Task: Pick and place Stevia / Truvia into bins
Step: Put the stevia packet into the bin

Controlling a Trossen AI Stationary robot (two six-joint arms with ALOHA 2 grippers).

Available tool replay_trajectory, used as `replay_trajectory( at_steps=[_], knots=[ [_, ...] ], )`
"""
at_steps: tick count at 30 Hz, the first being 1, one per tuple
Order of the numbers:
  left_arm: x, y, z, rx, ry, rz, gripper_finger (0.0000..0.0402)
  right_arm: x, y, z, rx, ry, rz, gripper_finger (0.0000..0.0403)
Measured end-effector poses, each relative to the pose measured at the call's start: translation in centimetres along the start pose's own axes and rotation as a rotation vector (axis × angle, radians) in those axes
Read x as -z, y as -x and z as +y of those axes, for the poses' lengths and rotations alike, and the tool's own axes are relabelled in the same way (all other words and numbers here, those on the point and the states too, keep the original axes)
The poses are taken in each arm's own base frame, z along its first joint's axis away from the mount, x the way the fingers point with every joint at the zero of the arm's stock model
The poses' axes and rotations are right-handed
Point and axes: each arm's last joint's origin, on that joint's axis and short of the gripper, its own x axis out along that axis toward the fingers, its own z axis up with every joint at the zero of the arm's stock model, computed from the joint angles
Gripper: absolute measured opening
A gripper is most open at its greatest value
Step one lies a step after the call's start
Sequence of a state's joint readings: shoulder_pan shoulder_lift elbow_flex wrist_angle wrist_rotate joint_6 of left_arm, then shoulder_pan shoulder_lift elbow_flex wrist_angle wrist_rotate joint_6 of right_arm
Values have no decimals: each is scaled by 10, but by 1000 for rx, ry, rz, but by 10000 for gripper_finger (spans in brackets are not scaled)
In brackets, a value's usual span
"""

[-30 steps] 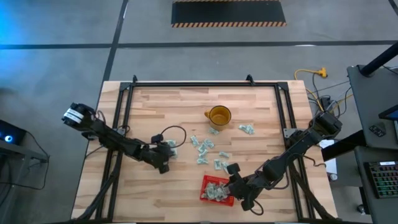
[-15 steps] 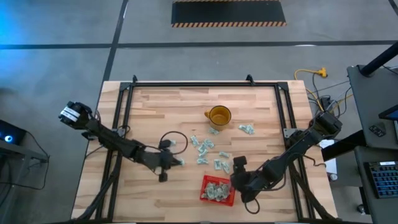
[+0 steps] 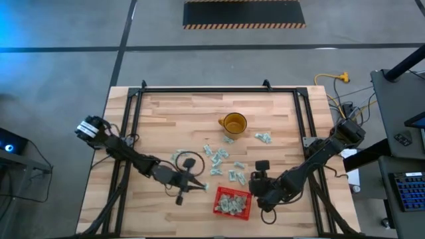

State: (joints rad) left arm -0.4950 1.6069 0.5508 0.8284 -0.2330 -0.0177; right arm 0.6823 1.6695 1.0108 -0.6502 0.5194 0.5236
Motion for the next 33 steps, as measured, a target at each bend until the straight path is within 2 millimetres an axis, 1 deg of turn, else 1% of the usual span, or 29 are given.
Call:
replay_trajectory(
  at_steps=[8,13,16,21,23,26,33],
  knots=[
    [-16,-54,-10,110,-80,-22,5,0,1,-1,14,6,7,123],
    [-17,-86,-13,120,-109,70,5,7,1,-6,71,-19,54,118],
    [-19,-97,-13,117,-114,116,5,11,2,-10,138,-35,73,116],
    [-20,-101,-11,101,-115,157,5,16,3,-14,193,-68,108,119],
    [-20,-100,-10,92,-117,164,12,17,3,-15,216,-86,97,121],
    [-20,-100,-10,91,-117,163,39,18,3,-17,248,-90,95,128],
    [-21,-100,-10,86,-118,163,128,19,3,-18,273,-75,87,148]
  ],
)
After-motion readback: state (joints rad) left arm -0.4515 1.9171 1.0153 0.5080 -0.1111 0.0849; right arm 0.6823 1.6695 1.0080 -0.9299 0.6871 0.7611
